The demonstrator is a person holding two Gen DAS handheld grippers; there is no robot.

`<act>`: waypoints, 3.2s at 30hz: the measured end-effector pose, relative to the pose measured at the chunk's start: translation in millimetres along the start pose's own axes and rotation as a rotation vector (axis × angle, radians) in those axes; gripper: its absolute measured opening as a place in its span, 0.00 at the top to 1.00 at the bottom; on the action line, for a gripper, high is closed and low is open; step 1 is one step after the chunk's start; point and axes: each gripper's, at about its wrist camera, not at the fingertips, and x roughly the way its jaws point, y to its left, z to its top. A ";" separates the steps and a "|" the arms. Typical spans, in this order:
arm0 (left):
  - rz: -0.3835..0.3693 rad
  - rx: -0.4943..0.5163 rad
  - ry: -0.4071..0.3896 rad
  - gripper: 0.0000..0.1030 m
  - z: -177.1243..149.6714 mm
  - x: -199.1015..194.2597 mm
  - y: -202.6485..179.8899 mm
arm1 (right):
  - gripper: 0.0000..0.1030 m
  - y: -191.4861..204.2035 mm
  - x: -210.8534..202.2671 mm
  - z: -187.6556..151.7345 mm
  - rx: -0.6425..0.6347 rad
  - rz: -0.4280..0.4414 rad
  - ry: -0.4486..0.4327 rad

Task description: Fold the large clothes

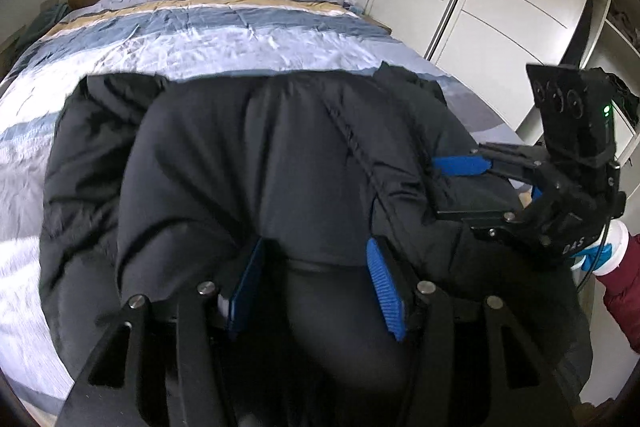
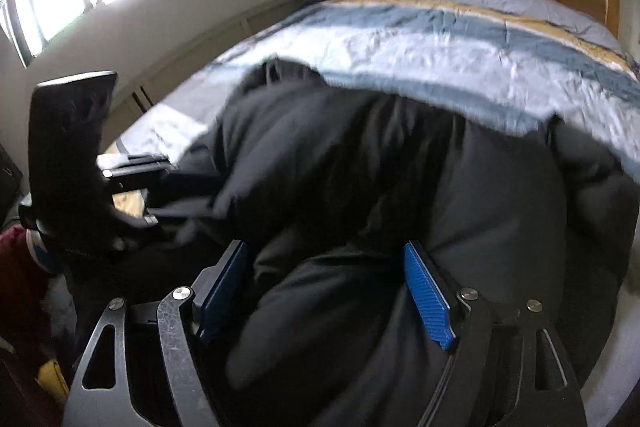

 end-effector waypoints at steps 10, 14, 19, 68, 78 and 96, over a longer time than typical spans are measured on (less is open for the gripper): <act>0.036 0.020 -0.002 0.48 -60.2 -8.3 -10.9 | 0.24 0.7 -22.4 -61.8 -0.012 -0.017 0.021; 0.046 0.032 0.007 0.48 -67.7 4.6 -7.9 | 0.24 1.6 -12.4 -72.9 -0.059 -0.060 0.037; 0.049 0.022 0.028 0.48 -69.9 13.0 -3.4 | 0.24 -5.5 2.1 -78.1 -0.044 -0.085 0.041; 0.421 0.037 -0.120 0.42 -167.4 -176.0 -125.9 | 0.19 68.6 -211.2 -214.5 0.276 -0.319 -0.097; 0.431 -0.010 -0.099 0.41 -183.0 -183.3 -112.0 | 0.09 47.0 -247.2 -244.6 0.373 -0.378 -0.143; 0.407 -0.497 -0.001 0.37 -263.6 -255.0 59.5 | 0.01 -18.0 -256.6 -309.0 0.581 -0.337 -0.079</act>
